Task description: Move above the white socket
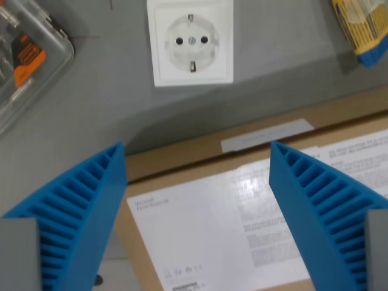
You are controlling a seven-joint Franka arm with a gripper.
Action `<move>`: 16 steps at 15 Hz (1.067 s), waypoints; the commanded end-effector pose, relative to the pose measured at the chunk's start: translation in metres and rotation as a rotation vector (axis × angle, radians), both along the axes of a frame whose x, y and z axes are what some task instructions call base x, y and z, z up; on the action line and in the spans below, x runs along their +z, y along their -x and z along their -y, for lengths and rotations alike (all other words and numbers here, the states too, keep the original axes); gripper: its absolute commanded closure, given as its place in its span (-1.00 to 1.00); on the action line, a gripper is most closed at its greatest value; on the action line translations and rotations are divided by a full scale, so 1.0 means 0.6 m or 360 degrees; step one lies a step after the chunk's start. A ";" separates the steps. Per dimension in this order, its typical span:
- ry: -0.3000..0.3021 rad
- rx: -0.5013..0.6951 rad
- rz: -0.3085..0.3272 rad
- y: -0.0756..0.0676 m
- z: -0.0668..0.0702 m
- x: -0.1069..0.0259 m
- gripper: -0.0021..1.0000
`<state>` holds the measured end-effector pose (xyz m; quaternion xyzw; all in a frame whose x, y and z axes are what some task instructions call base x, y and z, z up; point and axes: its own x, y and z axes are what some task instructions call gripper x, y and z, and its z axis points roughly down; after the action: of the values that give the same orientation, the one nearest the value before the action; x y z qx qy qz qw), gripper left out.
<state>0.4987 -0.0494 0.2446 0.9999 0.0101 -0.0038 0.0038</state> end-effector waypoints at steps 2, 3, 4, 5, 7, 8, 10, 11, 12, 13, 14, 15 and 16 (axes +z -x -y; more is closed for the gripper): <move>-0.0038 -0.0007 -0.0039 -0.029 -0.003 -0.020 -1.00; -0.0037 -0.0006 -0.0036 -0.032 -0.003 -0.026 -1.00; -0.0038 -0.0005 -0.0036 -0.036 -0.003 -0.031 -1.00; -0.0038 -0.0005 -0.0037 -0.039 -0.003 -0.036 -1.00; -0.0038 -0.0004 -0.0033 -0.046 -0.003 -0.047 -1.00; -0.0038 -0.0004 -0.0034 -0.049 -0.003 -0.052 -1.00; -0.0038 -0.0005 -0.0031 -0.055 -0.003 -0.062 -1.00; -0.0039 -0.0005 -0.0032 -0.058 -0.003 -0.066 -1.00; -0.0040 -0.0006 -0.0035 -0.061 -0.003 -0.071 -1.00; -0.0040 -0.0007 -0.0035 -0.064 -0.003 -0.075 -1.00; -0.0040 -0.0007 -0.0035 -0.067 -0.002 -0.079 -1.00; -0.0041 -0.0007 -0.0035 -0.069 -0.002 -0.082 -1.00; -0.0042 -0.0008 -0.0038 -0.071 -0.002 -0.085 -1.00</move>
<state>0.5329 -0.0497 0.1943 0.9999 0.0120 -0.0071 0.0050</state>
